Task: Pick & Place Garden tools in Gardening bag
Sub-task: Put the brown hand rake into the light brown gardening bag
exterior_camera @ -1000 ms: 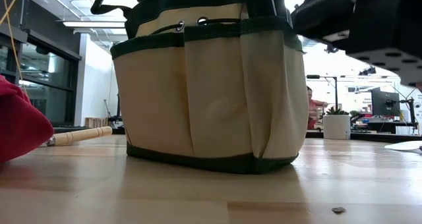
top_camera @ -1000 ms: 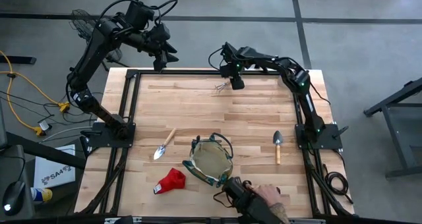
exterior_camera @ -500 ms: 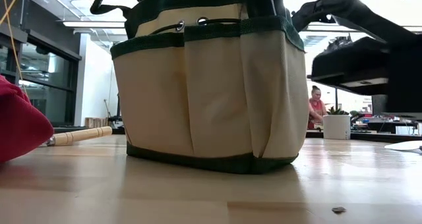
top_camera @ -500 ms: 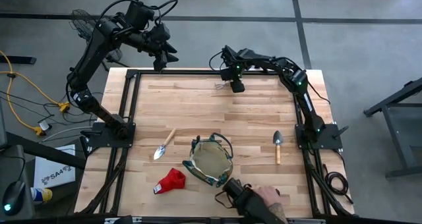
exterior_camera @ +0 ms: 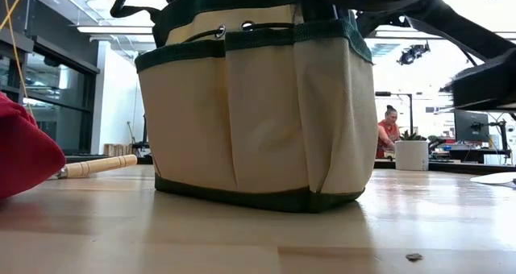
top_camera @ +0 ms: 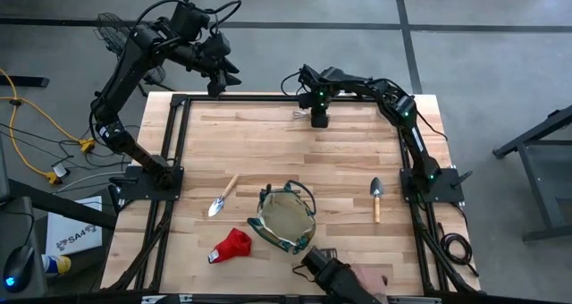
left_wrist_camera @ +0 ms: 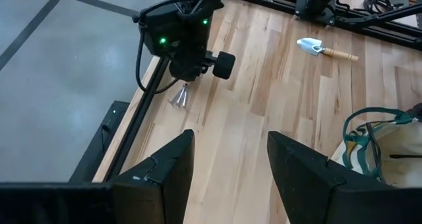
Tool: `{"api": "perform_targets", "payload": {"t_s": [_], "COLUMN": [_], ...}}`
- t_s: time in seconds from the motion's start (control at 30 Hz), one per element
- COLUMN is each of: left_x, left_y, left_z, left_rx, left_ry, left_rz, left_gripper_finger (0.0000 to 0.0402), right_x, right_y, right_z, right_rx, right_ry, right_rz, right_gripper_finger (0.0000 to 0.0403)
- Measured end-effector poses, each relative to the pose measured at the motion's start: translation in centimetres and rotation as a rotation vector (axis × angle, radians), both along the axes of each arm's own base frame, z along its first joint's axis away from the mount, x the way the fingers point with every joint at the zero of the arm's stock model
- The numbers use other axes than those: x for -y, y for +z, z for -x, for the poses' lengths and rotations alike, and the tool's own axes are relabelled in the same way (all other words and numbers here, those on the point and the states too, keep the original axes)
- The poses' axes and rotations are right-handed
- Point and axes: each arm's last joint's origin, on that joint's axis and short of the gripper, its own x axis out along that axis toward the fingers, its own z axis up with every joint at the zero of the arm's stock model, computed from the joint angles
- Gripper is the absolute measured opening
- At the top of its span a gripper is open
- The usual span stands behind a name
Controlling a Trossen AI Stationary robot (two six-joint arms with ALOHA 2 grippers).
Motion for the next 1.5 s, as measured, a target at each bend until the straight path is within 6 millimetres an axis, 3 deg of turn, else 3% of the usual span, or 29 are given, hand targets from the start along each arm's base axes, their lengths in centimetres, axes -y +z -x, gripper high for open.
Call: {"api": "perform_targets", "payload": {"t_s": [0.23, 0.37, 0.6, 0.87, 1.07, 1.5], "left_x": [0.0, 0.1, 0.4, 1.5, 2.0, 4.0], "left_y": [0.0, 0.0, 0.3, -1.0, -3.3, -5.3], "left_z": [0.0, -0.1, -0.5, -4.4, -9.0, -14.2], "left_rx": [0.000, 0.008, 0.092, 0.047, -0.196, -0.407], "left_ry": [0.000, -0.048, -0.306, -0.587, -0.501, -0.477], "left_rz": [0.001, -0.015, -0.129, -0.324, -0.470, -0.782], "left_gripper_finger": [0.0187, 0.0187, 0.0187, 0.0187, 0.0187, 0.0187], "right_x": [-2.0, -2.7, -3.9, -4.6, -4.5, -3.9], "right_y": [1.8, 4.8, 10.2, 15.2, 17.9, 20.6], "right_z": [0.9, 1.4, 2.3, 2.5, 2.1, 0.7], "right_rx": [-0.030, 0.053, 0.194, 0.431, 0.608, 0.809], "right_ry": [-0.346, -0.547, -0.718, -0.773, -0.818, -0.842], "right_rz": [-0.244, -0.399, -0.535, -0.664, -0.705, -0.893], "right_gripper_finger": [0.0052, 0.0052, 0.0052, 0.0052, 0.0052, 0.0052]}}
